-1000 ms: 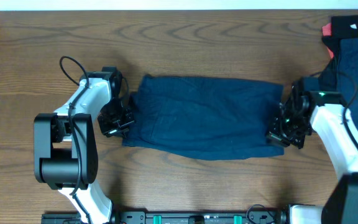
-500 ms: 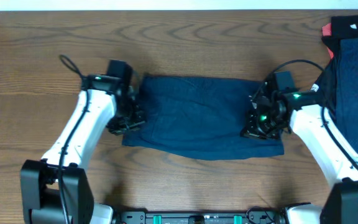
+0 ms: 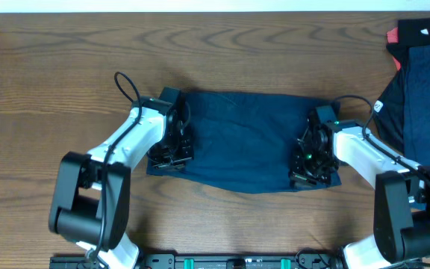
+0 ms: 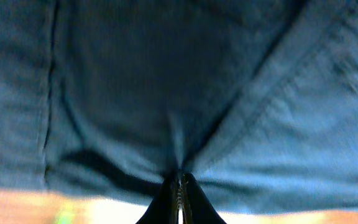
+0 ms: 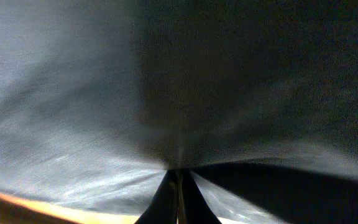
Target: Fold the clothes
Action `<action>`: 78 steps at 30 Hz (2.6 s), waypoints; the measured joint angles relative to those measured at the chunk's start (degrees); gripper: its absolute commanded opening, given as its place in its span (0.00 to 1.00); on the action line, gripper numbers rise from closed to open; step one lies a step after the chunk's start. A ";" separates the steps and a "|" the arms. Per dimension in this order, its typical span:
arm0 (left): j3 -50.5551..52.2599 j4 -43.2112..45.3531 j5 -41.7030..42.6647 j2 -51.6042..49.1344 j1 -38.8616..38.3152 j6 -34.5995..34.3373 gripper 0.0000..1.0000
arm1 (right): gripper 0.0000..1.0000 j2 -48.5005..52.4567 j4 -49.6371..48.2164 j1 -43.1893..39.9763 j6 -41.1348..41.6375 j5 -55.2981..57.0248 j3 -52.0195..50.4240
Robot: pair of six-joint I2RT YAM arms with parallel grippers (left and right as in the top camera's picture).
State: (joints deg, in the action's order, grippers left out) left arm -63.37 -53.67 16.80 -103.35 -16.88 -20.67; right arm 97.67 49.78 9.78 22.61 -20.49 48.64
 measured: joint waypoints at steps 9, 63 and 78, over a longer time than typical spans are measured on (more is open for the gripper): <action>-0.15 -1.01 -2.03 -6.05 1.20 0.83 0.06 | 0.01 0.15 1.27 -6.43 0.42 -0.79 -1.60; -1.09 9.07 2.71 -3.61 7.87 7.45 0.06 | 0.04 0.15 -6.27 -6.05 0.24 5.73 6.45; -1.88 7.61 5.11 -4.72 16.48 5.60 0.06 | 0.01 -0.02 -11.26 -14.73 0.44 4.66 1.03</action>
State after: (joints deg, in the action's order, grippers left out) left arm -65.25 -46.06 21.91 -108.07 -0.40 -15.07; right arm 97.65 38.52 -4.95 23.05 -15.84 49.67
